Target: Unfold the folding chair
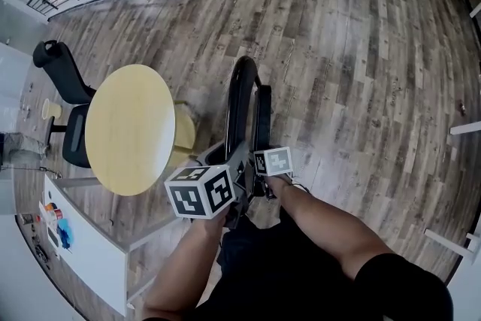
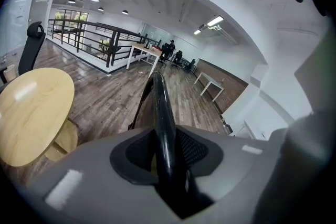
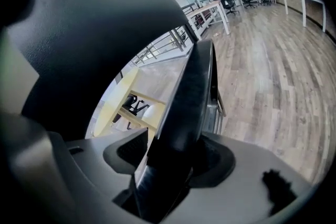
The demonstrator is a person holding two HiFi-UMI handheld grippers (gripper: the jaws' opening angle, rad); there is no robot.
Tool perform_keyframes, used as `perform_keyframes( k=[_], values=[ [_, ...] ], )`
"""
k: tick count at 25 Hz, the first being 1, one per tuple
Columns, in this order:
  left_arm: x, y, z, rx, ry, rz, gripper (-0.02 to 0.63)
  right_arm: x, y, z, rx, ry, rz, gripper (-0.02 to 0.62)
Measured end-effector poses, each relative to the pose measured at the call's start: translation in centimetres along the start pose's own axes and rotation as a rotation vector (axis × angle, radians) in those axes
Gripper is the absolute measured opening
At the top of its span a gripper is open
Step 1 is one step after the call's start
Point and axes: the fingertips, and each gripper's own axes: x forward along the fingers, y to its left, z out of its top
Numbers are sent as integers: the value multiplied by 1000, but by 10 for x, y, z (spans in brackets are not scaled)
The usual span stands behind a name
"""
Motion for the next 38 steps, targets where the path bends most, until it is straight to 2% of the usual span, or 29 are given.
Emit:
perform_keyframes(
  k=[10,13,20,25,30,38],
  values=[
    [-5,14,3,-22,2,-36,114,-1,-10,-5,44,4,81,244],
    [-5,16,2,-9,16,-45,114,-2,-10,-8,59,-1,119,180],
    [-9,31,1,5,22,-57,110,-10,-26,-14,77,7,154,173],
    [-11,55,2,-46,13,-57,104,-24,-61,-23,155,33,180,166],
    [-9,69,-3,-79,-8,-105,103,-37,-100,-39,215,34,210,166],
    [-6,106,-3,-130,-27,-159,103,-40,-140,-50,300,26,318,167]
  ],
)
